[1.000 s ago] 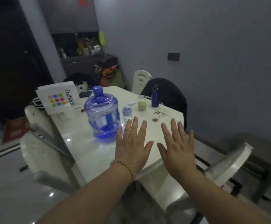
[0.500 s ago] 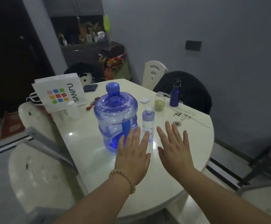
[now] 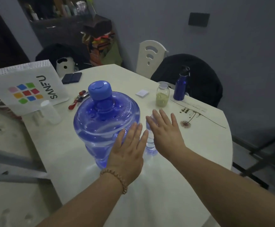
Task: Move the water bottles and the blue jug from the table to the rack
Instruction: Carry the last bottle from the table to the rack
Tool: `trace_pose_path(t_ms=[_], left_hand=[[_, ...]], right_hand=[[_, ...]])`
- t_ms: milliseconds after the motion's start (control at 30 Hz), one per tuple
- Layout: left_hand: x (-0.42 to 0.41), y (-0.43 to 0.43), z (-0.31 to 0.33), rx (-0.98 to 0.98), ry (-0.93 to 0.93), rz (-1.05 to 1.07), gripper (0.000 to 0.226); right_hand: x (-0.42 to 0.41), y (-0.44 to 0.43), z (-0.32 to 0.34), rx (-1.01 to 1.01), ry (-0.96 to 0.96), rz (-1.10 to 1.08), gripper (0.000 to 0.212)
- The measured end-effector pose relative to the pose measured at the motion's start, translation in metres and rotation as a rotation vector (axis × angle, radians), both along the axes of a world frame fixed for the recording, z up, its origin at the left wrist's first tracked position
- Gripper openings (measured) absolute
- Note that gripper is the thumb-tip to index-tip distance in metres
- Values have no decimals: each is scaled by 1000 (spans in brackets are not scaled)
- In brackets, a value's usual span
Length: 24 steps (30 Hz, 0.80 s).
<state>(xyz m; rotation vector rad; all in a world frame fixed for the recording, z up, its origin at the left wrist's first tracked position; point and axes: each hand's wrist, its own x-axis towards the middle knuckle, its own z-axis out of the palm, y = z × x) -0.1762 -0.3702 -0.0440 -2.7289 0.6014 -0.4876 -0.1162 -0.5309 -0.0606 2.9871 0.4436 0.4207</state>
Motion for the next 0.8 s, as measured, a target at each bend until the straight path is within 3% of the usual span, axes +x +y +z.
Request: trace_pose_path(t_ms=[133, 267, 400, 567, 800], left_hand=[[9, 11, -10, 27, -66, -123, 66], [17, 13, -22, 9, -66, -221, 68], [16, 16, -41, -63, -17, -422, 72], [11, 22, -76, -226, 129, -584, 84], [-11, 9, -121, -71, 383, -753, 77]], right_hand=[[-5, -1, 3, -3, -48, -54, 87], [-32, 8, 8, 232, -57, -20, 73], [-71, 10, 2, 242, 4, -72, 62], [-139, 8, -33, 312, 11, -204, 57], [-213, 25, -84, 343, 166, -440, 67]])
